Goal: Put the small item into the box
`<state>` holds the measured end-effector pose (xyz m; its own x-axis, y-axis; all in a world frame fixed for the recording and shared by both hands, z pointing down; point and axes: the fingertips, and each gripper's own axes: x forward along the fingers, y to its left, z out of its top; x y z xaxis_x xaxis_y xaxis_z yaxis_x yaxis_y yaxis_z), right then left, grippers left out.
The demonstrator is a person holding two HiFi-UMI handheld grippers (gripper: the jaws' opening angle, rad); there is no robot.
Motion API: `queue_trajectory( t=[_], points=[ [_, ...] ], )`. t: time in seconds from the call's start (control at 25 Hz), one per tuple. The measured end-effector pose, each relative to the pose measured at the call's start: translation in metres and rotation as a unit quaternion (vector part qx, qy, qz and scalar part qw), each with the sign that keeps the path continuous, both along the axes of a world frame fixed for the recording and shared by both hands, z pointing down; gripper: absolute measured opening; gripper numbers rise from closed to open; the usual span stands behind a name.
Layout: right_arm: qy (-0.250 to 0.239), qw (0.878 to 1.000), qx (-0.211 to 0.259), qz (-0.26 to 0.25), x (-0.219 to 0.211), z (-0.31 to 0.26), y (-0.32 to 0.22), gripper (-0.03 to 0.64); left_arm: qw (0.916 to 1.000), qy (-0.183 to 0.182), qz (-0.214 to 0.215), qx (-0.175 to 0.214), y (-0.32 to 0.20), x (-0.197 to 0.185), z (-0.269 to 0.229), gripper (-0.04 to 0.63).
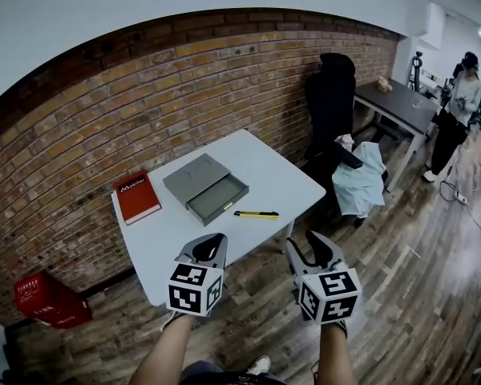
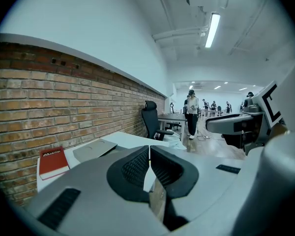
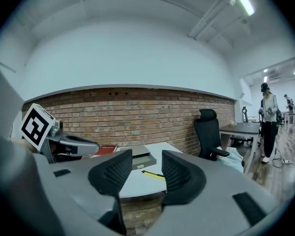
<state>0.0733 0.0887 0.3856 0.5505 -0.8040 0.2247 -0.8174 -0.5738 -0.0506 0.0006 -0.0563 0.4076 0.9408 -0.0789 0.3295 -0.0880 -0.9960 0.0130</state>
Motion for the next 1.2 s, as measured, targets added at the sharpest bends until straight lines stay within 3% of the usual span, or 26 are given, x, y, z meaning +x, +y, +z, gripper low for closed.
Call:
queue_trajectory(
  t=[0.6, 1.2],
  points=[
    [-0.001, 0.996, -0.021, -0.081, 0.049, 0.017, -0.056, 0.198, 0.9991, -0.008, -0.041, -0.010, -0.035, 0.044, 0.013, 0.026],
    [0.002, 0.991, -0.033, -0.129, 0.155, 0.011, -0.183, 0.198, 0.9970, 0.005, -0.074, -0.022, -0.155, 0.157, 0.010, 0.026]
  ],
)
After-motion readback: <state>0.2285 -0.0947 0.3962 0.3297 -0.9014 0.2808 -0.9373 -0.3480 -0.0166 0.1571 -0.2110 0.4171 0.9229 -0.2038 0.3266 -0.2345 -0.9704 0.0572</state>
